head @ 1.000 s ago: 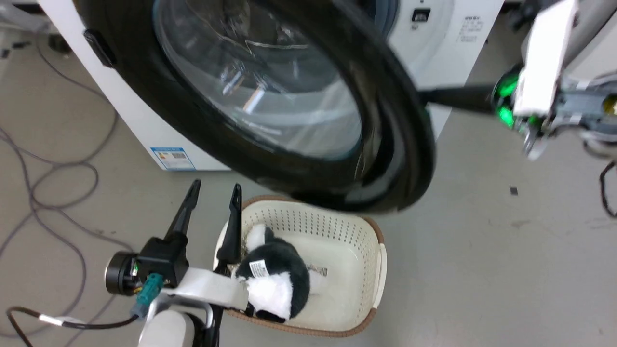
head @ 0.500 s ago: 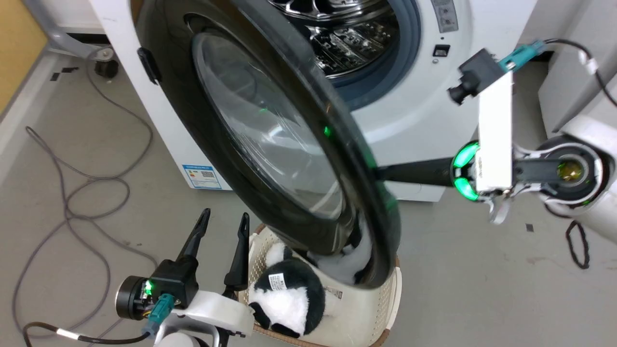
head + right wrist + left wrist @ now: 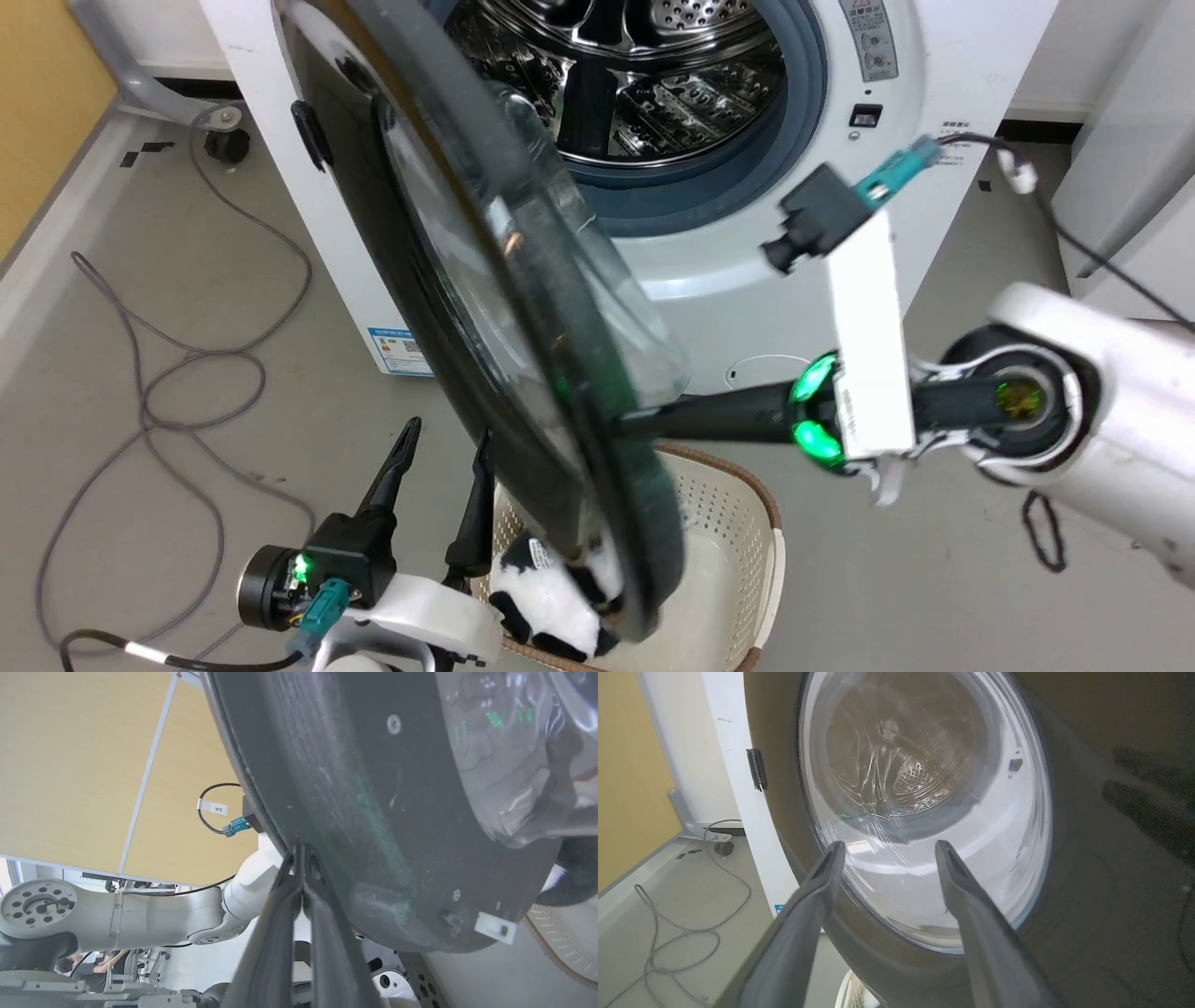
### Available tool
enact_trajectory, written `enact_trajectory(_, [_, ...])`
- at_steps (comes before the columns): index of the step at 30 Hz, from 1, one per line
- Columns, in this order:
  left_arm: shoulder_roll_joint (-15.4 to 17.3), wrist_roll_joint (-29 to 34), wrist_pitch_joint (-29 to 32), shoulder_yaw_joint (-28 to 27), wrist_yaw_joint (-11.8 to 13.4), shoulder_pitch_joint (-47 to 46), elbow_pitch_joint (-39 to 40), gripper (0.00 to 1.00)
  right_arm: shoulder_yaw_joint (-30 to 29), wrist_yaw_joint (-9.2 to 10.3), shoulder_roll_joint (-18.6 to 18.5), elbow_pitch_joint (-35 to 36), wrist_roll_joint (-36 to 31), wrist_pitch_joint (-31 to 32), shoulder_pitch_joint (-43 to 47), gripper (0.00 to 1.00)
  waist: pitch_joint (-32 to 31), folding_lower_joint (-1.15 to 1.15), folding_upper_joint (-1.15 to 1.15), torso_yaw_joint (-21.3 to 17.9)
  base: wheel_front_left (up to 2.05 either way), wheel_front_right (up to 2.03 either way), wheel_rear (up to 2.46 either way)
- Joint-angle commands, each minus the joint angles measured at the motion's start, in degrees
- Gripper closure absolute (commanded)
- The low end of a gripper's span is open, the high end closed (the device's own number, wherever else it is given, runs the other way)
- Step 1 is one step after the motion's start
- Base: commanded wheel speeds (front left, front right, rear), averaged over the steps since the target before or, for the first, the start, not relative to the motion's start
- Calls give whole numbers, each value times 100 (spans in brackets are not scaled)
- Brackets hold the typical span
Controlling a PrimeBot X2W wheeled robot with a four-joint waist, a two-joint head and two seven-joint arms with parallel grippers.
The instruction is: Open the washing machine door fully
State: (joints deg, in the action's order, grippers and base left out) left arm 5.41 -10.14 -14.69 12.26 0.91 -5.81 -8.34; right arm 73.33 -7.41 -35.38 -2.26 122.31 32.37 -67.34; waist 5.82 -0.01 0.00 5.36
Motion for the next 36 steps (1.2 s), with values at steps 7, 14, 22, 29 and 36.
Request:
enact_trajectory(7, [-4, -25, -30, 15, 36, 55, -8, 0, 2, -8, 264, 191, -113, -93, 152, 100, 18, 1, 0, -18, 0, 0, 0])
enact_trajectory(14, [5, -43, -30, -7, 57, 121, -15, 0, -13, -8, 224, 44, -452, -1795, 285, 0, -74, 1, 0, -87, 0, 0, 0])
enact_trajectory(22, [4, -103, -30, -90, 94, 222, 1, 0, -3, -8, -245, -518, -691, -4555, 1143, 0, -249, 1, 0, -201, 0, 0, 0])
enact_trajectory(29, [31, -150, -30, -209, 137, 376, 18, 0, -1736, -8, -273, -1437, -1255, -4734, 2785, 0, -413, 1, 0, -358, 0, 0, 0])
enact_trajectory(36, [96, -127, -30, -244, 157, 497, 5, 0, -4766, -8, 795, -2347, -4530, -4736, 4638, 0, -553, 1, 0, -412, 0, 0, 0])
